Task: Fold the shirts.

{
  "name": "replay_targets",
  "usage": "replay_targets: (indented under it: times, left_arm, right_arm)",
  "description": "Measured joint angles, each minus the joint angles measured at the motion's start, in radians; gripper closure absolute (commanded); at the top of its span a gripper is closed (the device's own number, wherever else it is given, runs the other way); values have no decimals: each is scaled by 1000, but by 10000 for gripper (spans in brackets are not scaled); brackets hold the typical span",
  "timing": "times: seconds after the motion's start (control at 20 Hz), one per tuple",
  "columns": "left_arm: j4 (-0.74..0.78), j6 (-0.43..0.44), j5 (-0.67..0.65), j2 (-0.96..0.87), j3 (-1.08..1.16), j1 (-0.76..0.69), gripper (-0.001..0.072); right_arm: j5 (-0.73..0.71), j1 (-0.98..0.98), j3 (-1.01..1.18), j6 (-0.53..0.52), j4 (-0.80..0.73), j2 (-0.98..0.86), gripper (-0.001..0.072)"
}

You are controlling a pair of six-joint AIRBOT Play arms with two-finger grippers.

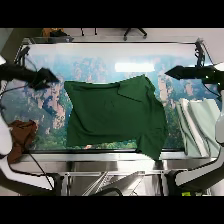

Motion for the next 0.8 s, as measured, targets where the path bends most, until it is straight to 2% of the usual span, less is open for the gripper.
replay_targets:
  times: [0.05, 0.1, 0.15, 0.3, 0.45, 0.8]
  left_arm:
    - [2, 3, -18, 57, -109, 20, 106]
    - [5, 16, -26, 109, -220, 36, 286]
    - [5, 33, -34, 158, -333, 49, 430]
    - [4, 97, -4, 269, -646, 75, 434]
    - [4, 150, 74, 322, -858, 84, 434]
    - [88, 196, 229, 348, -1041, 87, 434]
  right_arm:
    - [34, -17, -41, 0, 0, 19, 627]
    - [68, -34, -100, -2, -3, 44, 627]
    - [86, -48, -162, -13, -3, 69, 627]
    - [85, -81, -348, -48, 9, 145, 627]
    - [58, -94, -475, -86, 40, 195, 627]
    - [43, -101, -551, -131, 89, 222, 627]
